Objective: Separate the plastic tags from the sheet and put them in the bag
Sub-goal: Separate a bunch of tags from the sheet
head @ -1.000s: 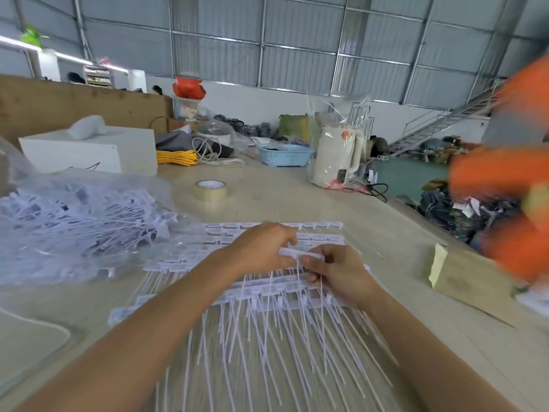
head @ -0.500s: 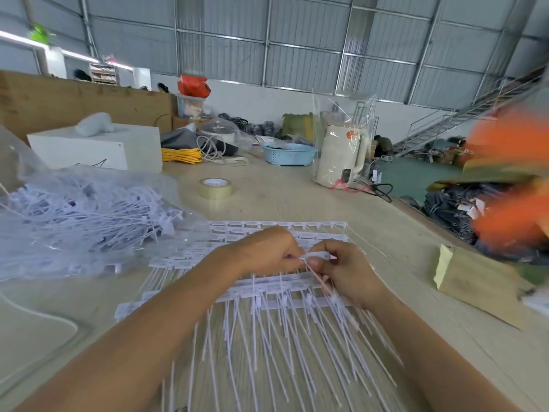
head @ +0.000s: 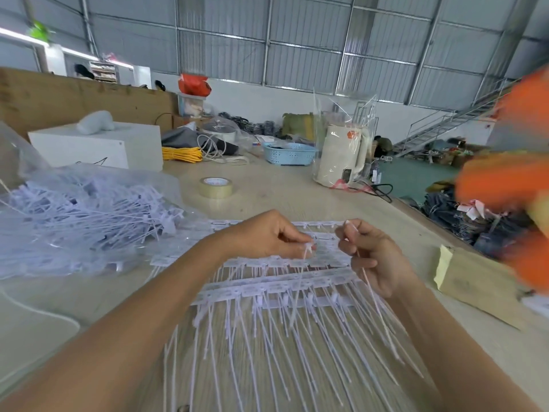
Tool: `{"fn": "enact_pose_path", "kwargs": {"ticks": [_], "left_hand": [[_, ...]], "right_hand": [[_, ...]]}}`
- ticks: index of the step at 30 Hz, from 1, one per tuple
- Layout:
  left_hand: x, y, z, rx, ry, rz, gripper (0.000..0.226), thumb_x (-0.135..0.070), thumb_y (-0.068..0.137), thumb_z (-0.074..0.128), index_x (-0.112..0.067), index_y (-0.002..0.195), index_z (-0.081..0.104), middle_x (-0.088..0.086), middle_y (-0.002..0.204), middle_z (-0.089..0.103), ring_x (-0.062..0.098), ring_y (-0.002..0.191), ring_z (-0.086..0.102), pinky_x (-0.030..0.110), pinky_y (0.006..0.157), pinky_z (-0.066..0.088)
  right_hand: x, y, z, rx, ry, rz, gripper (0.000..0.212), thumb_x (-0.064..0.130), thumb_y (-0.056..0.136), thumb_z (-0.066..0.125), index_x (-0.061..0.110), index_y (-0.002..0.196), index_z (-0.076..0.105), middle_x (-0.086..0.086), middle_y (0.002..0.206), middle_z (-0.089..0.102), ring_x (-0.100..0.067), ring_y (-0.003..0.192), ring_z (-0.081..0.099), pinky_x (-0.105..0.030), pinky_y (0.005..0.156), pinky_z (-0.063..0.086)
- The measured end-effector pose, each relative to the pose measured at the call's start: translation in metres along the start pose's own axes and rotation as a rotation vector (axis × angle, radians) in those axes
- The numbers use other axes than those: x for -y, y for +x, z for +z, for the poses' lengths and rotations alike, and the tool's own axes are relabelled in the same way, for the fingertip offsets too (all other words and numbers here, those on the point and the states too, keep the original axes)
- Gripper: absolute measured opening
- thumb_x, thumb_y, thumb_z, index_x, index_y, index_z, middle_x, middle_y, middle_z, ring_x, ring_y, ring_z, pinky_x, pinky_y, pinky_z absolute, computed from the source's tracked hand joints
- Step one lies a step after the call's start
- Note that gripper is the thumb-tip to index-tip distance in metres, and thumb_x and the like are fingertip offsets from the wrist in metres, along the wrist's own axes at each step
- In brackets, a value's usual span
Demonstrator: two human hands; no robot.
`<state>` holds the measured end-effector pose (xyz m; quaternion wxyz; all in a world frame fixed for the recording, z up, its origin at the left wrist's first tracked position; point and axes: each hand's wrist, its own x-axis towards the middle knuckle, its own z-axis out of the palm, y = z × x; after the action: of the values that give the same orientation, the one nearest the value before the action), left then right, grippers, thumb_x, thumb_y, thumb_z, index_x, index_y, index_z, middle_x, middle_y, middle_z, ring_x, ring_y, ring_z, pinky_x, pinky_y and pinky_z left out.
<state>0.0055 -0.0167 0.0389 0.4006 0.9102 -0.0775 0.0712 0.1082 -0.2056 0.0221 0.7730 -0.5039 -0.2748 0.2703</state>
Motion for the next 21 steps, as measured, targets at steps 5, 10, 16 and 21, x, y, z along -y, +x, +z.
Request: {"fn": "enact_pose_path", "kwargs": {"ticks": [5, 10, 16, 21], "left_hand": [[-0.001, 0.010, 0.012, -0.038, 0.500, 0.058, 0.040, -0.033, 0.080, 0.073, -0.020, 0.117, 0.067, -0.007, 0.076, 0.045, 0.004, 0.067, 0.043, 0.021, 0.062, 0.034], [0.000, 0.013, 0.020, -0.050, 0.539, -0.036, 0.088, -0.046, 0.067, 0.079, -0.020, 0.142, 0.039, -0.007, 0.106, 0.040, 0.011, 0.094, 0.043, 0.023, 0.081, 0.038], [-0.005, 0.008, 0.008, -0.042, 0.272, -0.165, 0.079, -0.048, 0.064, 0.080, -0.017, 0.132, 0.054, -0.006, 0.114, 0.056, 0.010, 0.099, 0.056, 0.020, 0.079, 0.041], [0.004, 0.000, 0.000, 0.003, 0.055, -0.253, 0.026, -0.035, 0.082, 0.070, -0.009, 0.079, 0.074, -0.009, 0.061, 0.066, 0.003, 0.059, 0.059, 0.015, 0.056, 0.044]], "right_hand": [[-0.015, -0.002, 0.015, 0.072, -0.075, 0.238, 0.006, 0.007, 0.073, 0.063, 0.005, 0.074, 0.058, -0.014, 0.086, 0.063, -0.025, 0.082, 0.063, -0.036, 0.077, 0.056], [-0.028, -0.005, 0.025, 0.042, -0.235, 0.174, 0.004, 0.003, 0.084, 0.063, 0.000, 0.082, 0.062, -0.019, 0.076, 0.064, -0.025, 0.061, 0.064, -0.032, 0.058, 0.054], [-0.025, -0.004, 0.022, -0.076, -0.283, 0.047, 0.009, 0.001, 0.082, 0.065, 0.006, 0.075, 0.067, -0.009, 0.064, 0.066, -0.019, 0.057, 0.062, -0.027, 0.056, 0.053], [-0.027, -0.001, 0.022, -0.128, -0.240, 0.018, 0.012, -0.005, 0.082, 0.063, 0.002, 0.089, 0.070, -0.006, 0.066, 0.068, -0.011, 0.053, 0.063, -0.018, 0.055, 0.054]]}}
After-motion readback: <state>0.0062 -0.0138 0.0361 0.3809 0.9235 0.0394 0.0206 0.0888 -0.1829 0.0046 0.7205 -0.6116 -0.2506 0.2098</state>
